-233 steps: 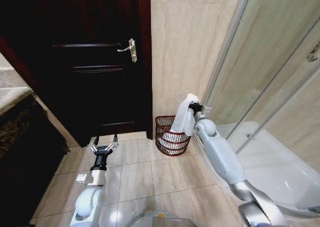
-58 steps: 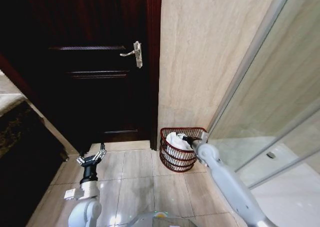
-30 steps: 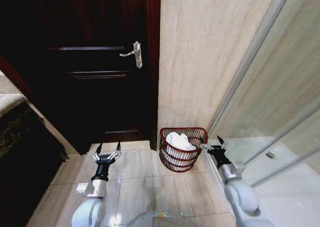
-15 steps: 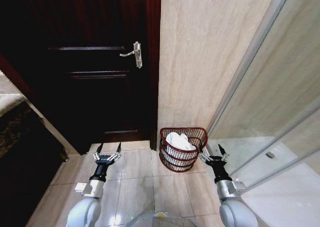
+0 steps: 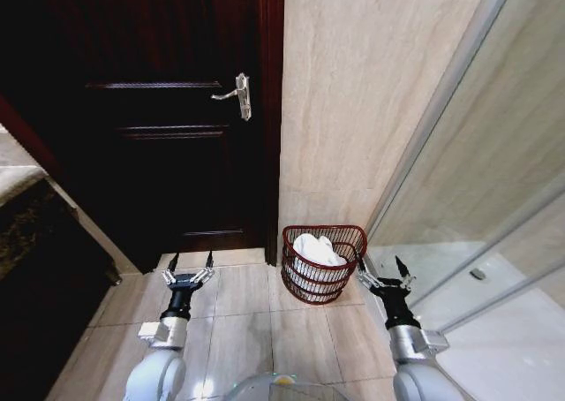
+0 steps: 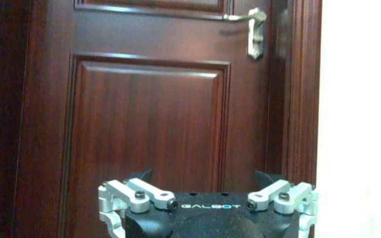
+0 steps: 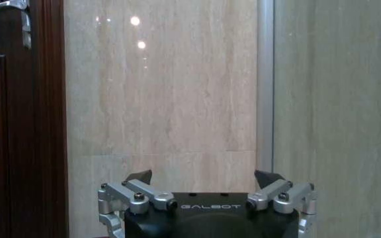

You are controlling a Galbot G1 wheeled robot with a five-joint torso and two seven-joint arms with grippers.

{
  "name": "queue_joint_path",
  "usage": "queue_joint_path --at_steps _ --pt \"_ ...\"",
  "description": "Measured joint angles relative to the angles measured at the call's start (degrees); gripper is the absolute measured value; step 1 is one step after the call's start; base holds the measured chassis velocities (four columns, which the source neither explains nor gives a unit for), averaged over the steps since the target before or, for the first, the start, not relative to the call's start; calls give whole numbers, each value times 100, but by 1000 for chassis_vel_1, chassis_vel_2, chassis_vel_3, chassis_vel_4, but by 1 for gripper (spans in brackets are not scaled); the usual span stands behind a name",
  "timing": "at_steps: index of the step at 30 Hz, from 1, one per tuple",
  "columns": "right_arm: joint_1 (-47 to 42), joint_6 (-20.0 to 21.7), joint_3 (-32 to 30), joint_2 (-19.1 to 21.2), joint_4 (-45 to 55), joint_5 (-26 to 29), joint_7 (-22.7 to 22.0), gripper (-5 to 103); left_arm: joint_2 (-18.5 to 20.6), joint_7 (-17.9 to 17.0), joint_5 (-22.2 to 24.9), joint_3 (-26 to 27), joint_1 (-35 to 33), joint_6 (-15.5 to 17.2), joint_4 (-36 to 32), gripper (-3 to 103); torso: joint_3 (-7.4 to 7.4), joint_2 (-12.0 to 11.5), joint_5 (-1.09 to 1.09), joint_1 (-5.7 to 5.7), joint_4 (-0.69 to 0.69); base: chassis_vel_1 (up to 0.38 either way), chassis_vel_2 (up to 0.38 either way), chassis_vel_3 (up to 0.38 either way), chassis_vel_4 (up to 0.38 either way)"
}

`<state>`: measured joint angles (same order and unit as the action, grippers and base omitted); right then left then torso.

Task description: Discard the used towel into the hamper.

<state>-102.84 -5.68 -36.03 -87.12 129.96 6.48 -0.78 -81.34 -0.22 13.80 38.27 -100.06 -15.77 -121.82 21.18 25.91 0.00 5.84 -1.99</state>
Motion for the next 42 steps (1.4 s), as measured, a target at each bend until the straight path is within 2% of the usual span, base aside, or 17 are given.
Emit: queue_joint_path --at_steps 5,8,15,20,27,34,42 --pt "-78 -93 48 58 -29 -60 -10 100 30 -12 -23 123 -17 -241 63 100 0 0 -1 0 0 0 0 0 0" --pt "-96 -145 61 42 -59 -120 -13 100 65 -22 37 140 -39 -261 81 100 0 0 0 0 -1 0 0 0 0" --pt "-261 -184 63 3 12 -222 1 100 124 -39 194 166 -35 -94 2 100 0 0 0 0 0 0 0 0 0" --pt "-319 -154 84 -13 52 -362 -16 100 94 -197 124 90 -38 -18 -23 100 0 0 0 0 0 0 0 0 0" --pt "-377 -117 77 -10 126 -393 -55 100 101 -209 108 17 -67 -4 -63 100 0 0 0 0 0 19 -24 -16 30" --pt "-417 -280 116 -27 102 -417 -96 100 84 -291 -22 -50 -106 125 -111 100 0 0 0 0 0 39 -119 -33 113" --pt "-484 -381 165 -24 48 -446 -92 100 88 -292 28 -44 -73 115 -150 100 0 0 0 0 0 18 -88 -8 89"
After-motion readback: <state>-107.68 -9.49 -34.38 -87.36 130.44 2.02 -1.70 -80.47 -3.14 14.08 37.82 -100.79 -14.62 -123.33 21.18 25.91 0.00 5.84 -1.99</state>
